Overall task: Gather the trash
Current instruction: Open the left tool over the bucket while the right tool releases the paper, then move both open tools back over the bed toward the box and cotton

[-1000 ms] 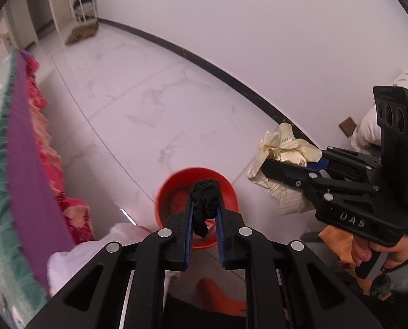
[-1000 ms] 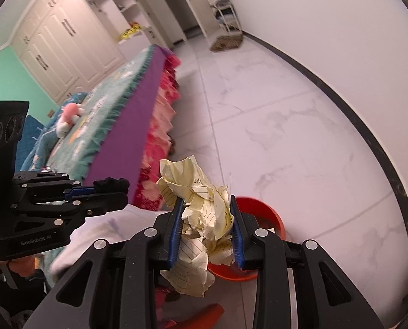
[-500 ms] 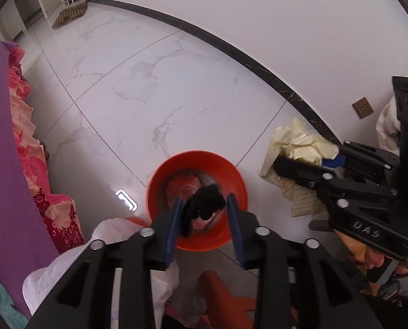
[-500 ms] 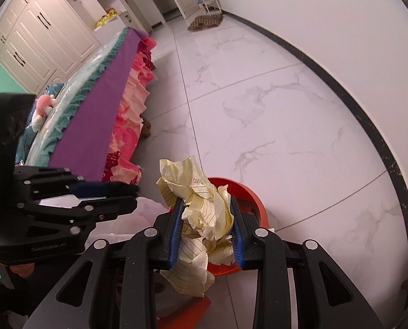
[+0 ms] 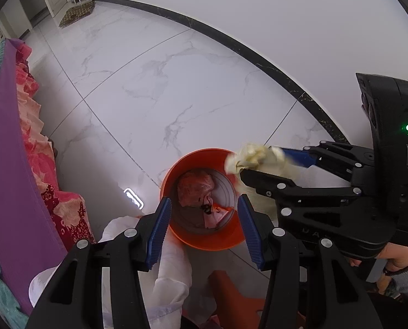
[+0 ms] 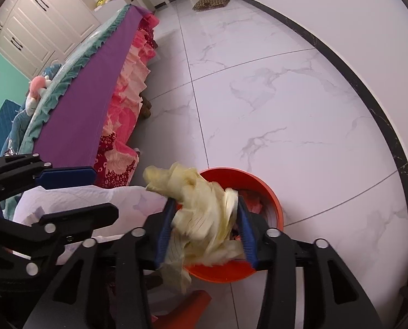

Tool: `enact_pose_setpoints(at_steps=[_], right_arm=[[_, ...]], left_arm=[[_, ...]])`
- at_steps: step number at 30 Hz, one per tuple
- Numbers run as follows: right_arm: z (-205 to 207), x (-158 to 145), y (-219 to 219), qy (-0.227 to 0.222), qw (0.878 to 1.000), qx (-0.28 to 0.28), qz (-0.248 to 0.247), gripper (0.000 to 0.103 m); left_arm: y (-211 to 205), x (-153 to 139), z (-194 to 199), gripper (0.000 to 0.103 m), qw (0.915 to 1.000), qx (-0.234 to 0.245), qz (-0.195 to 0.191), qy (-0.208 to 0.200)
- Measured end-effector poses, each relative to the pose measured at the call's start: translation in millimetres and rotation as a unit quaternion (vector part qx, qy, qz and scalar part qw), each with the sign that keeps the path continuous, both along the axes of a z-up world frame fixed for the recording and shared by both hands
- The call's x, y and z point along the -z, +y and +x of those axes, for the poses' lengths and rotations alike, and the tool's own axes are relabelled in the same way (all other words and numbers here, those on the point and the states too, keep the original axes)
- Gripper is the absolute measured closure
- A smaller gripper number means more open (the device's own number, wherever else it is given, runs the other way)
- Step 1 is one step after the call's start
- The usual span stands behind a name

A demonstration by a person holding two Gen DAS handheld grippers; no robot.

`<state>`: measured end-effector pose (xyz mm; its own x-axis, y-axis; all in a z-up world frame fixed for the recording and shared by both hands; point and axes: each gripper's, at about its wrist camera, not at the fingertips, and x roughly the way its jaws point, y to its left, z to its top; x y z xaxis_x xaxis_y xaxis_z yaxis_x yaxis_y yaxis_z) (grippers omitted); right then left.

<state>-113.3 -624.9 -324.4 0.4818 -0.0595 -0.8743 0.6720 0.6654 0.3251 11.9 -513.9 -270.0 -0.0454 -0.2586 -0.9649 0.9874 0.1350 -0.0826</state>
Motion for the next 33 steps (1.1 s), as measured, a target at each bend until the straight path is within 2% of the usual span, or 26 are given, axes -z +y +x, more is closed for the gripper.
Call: enact_pose_setpoints(at_steps=[9,11,20,22,28,33], right_arm=[[1.4,-18.1,5.3,-0.009,1.000,0.004,-0.008,0.050],[1.1,-29.7,9.2,-0.016,1.000,0.003,-0.015,0.050],[10.3,-84.9,36.7,-0.053,0.997,-0.025,-0.050,0.042],[13.4,-99.7,45.5,-0.061,0.996,-0.033,-0.060,0.042],[26.7,-137.4,72.6,-0.087,0.991,-0.061,-0.084,0.042],[50.2,-169.9,104.2,-0.116,0.983,-0.102,-0.097,0.042]], left_arm=[[10.3,-6.9,6.9,0.051,0.9999,-0.015,-0.007,-0.002],[14.8,-11.0,8.4,0.039,0.9997,-0.022,-0.009,-0.007],[48.6,-52.4,15.2,0.035,0.9957,-0.051,-0.053,-0.056],[58.9,-63.6,17.5,0.030,0.9937,-0.062,-0.066,-0.066],[92.1,-95.9,27.0,0.030,0.9875,-0.093,-0.100,-0.079],[134.4,-127.9,43.6,0.029,0.9764,-0.135,-0.128,-0.109]])
